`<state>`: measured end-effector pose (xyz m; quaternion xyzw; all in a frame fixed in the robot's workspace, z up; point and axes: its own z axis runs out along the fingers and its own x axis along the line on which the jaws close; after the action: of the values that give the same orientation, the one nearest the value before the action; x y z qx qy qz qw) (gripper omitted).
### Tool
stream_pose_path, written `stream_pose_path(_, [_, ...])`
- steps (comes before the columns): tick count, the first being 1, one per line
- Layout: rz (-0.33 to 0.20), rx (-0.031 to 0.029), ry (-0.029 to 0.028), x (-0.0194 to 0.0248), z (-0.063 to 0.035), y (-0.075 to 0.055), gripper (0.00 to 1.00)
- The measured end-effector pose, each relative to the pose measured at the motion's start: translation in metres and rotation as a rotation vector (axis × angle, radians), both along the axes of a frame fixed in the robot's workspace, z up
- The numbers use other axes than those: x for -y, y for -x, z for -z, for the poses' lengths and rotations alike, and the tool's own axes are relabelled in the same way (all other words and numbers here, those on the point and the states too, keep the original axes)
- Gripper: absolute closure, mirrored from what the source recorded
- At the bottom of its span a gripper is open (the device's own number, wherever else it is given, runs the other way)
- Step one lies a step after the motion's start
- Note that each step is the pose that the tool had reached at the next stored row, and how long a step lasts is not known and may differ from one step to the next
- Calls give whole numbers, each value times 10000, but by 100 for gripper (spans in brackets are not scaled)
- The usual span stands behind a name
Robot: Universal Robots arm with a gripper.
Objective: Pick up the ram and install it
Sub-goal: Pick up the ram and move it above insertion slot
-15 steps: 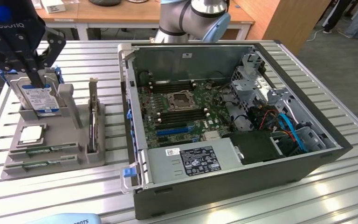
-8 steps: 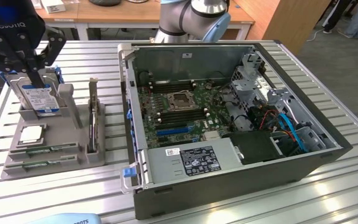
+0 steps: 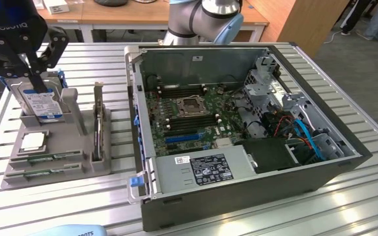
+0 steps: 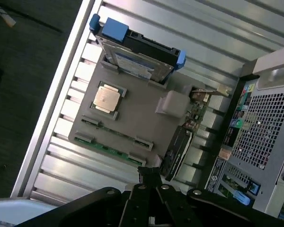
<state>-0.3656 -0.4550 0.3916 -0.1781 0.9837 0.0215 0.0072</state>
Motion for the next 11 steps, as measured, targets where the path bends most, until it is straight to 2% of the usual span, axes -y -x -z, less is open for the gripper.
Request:
stream_pose_path(4, [-652, 0, 39, 1, 0, 0, 90])
stream_pose_path(11, [-1708, 1, 70, 0, 1, 0, 90])
